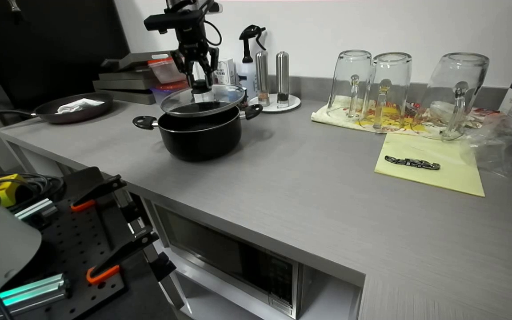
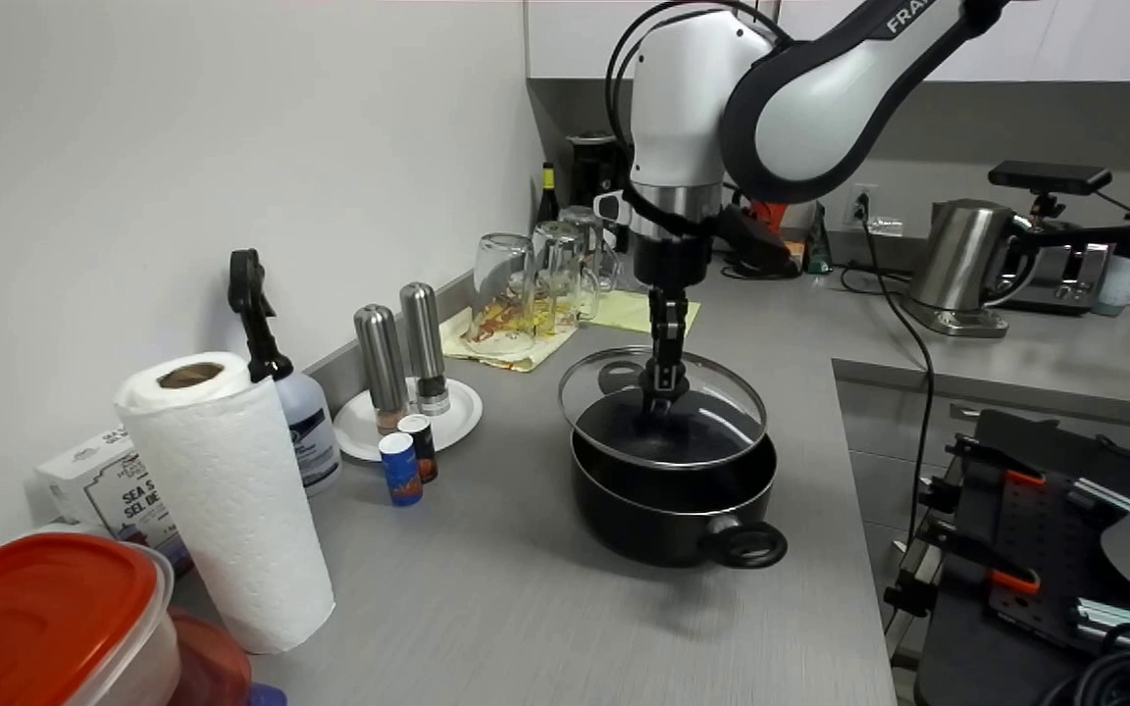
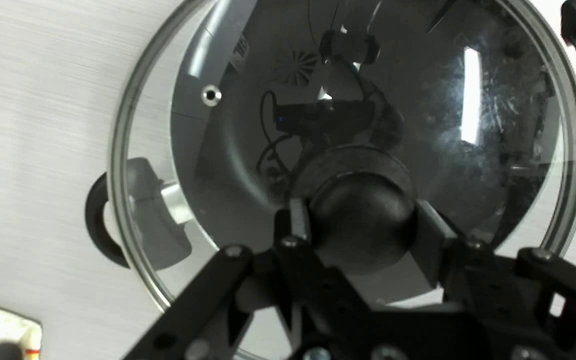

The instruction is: Remove the lid from the pot

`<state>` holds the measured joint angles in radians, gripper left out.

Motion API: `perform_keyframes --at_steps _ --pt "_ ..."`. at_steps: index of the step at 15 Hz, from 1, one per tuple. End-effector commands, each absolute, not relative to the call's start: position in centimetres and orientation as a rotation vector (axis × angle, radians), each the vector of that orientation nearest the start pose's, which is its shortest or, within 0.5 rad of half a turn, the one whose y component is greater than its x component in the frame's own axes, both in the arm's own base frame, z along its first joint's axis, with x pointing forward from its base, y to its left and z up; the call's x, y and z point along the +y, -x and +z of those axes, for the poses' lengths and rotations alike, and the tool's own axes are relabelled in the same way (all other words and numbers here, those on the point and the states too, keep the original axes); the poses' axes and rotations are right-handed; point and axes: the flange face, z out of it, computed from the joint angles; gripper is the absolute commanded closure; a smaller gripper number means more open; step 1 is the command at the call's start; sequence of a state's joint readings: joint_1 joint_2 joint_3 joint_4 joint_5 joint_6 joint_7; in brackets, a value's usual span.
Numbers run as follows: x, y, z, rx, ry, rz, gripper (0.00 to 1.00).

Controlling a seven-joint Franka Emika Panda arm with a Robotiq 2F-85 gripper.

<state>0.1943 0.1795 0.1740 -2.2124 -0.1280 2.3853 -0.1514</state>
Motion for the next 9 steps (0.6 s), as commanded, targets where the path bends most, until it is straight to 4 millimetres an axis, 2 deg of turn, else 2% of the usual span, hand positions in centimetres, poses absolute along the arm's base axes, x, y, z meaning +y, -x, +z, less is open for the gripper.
perform_keyframes --at_steps 1,3,5,9 --pt "17.4 -52.0 33.1 -0.882 3.091 -0.091 0.74" --pt "15.2 -52.9 33.5 -0.81 3.109 -0.09 0.74" --pt "12.3 -53.8 33.5 -0.708 3.131 -0.078 0.74" --pt "4.9 -55.3 32.8 -0.434 3.166 -0.039 0.74"
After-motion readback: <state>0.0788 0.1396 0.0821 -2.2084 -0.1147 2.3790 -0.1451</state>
